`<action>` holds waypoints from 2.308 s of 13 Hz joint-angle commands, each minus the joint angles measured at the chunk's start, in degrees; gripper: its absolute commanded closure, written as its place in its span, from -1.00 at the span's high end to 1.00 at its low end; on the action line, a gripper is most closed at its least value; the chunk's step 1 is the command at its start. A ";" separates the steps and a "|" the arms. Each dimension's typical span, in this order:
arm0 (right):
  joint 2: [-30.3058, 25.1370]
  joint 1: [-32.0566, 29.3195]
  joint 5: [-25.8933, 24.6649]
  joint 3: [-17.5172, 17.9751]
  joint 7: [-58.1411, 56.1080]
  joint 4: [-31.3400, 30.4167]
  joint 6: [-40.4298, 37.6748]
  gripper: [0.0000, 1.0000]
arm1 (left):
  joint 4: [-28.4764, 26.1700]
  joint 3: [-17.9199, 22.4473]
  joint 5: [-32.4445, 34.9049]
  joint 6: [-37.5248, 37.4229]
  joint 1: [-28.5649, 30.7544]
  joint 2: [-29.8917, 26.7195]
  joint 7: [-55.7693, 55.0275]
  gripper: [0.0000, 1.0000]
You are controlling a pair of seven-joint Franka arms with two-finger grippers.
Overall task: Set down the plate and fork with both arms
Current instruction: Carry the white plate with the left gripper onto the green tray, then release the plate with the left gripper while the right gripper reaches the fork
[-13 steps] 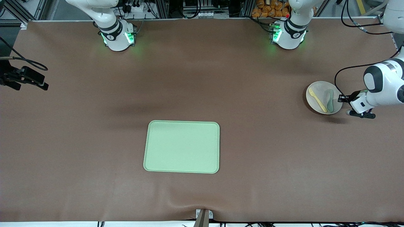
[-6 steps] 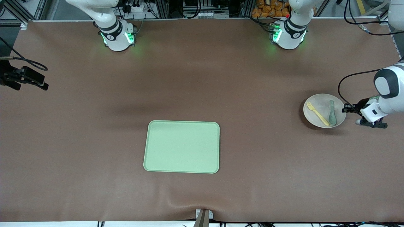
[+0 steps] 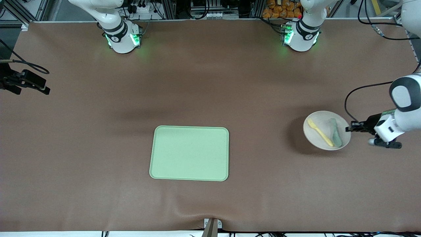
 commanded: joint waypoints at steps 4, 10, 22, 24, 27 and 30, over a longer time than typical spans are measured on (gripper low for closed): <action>3.51 -1.48 1.17 0.78 -0.74 1.57 -0.01 1.00 | 20.07 0.33 -1.80 -1.79 -21.87 15.62 -21.02 -1.00; 7.12 -0.69 1.17 1.04 -0.74 1.57 3.24 1.00 | 22.72 0.42 -6.29 7.68 -35.68 20.28 -29.18 -1.00; 16.25 4.49 3.81 1.13 -0.04 1.58 12.37 1.00 | 25.98 0.94 -6.20 28.97 -44.65 29.43 -35.25 -1.00; 17.92 5.89 3.90 1.13 0.05 1.14 15.37 1.00 | 25.89 1.03 -6.38 29.06 -44.14 29.69 -35.61 -0.57; 20.47 7.39 3.55 1.13 0.05 1.57 17.48 1.00 | 25.89 1.03 -6.20 29.76 -43.87 28.91 -36.75 1.00; 22.50 8.35 3.63 1.13 0.92 2.01 17.75 1.00 | 25.81 1.03 -5.94 29.59 -41.85 25.49 -36.76 1.00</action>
